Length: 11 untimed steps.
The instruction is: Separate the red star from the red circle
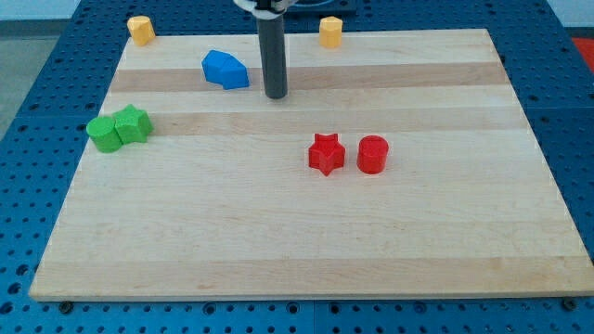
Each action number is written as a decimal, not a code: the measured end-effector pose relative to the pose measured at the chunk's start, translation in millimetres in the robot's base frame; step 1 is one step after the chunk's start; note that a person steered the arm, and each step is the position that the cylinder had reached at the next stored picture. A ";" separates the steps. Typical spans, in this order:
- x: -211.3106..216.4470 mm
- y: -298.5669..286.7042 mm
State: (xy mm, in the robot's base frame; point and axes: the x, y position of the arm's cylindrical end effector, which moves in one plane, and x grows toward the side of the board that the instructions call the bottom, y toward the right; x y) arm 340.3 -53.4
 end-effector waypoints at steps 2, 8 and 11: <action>65.3 -14.3; 81.0 131.6; 58.9 122.2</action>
